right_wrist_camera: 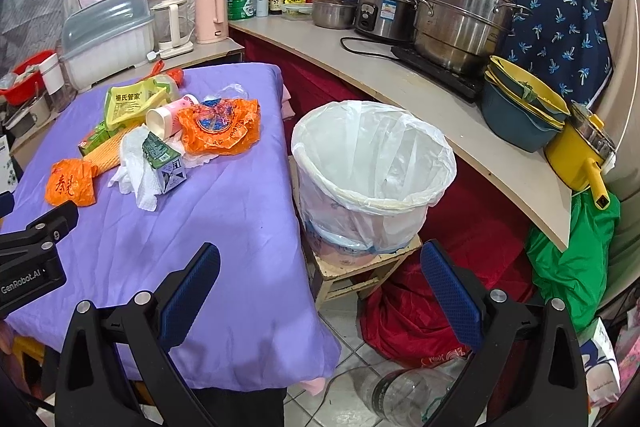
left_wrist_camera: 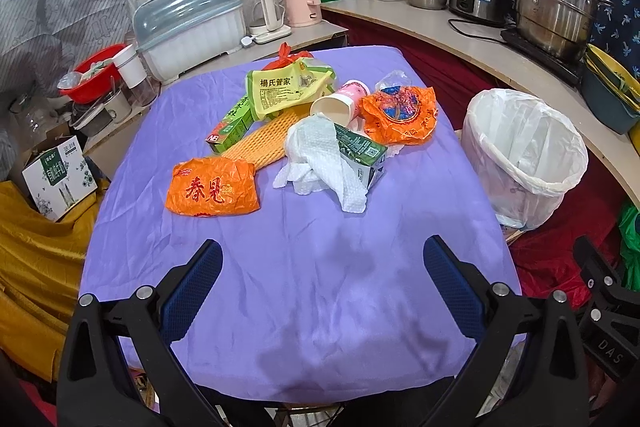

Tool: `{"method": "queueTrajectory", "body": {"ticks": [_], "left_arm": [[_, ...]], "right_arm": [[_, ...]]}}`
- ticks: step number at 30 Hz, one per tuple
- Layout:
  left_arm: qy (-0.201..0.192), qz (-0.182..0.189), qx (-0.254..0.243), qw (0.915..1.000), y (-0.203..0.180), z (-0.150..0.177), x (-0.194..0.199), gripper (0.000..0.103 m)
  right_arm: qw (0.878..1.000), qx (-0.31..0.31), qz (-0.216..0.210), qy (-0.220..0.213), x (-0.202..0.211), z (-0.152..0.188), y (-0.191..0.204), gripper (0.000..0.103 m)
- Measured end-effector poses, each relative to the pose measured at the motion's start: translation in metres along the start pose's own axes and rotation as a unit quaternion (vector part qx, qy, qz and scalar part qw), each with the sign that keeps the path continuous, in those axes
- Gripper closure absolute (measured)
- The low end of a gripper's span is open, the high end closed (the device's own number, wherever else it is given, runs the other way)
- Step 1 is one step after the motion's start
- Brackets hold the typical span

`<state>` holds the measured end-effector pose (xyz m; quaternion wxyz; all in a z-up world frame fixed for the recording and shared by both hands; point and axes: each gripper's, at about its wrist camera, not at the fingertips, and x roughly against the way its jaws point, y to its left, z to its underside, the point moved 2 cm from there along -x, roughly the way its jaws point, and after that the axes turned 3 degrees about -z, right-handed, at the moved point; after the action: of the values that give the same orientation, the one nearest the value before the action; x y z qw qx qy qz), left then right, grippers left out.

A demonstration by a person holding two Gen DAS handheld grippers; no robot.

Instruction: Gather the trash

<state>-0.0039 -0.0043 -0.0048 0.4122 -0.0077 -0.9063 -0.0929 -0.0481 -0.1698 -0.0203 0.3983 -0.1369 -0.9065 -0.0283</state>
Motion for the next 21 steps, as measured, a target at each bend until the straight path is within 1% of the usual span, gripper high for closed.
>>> {"method": "queueTrajectory", "body": {"ticks": [13,16,21], "left_arm": [[-0.002,0.001,0.003,1.0,0.0035,0.0075,0.0091,0.007],[-0.001,0.001,0.002,1.0,0.0034,0.0024,0.0014,0.007],[-0.002,0.001,0.001,1.0,0.0015,0.0061,0.0065,0.007]], "right_arm": [[1.0,-0.003,0.0,-0.003,0.0049,0.0031,-0.0041,0.007],[1.0,-0.003,0.0,-0.003,0.0057,0.0035,-0.0053,0.007],[1.0,-0.003,0.0,-0.002,0.0051,0.0029,-0.0049,0.007]]}}
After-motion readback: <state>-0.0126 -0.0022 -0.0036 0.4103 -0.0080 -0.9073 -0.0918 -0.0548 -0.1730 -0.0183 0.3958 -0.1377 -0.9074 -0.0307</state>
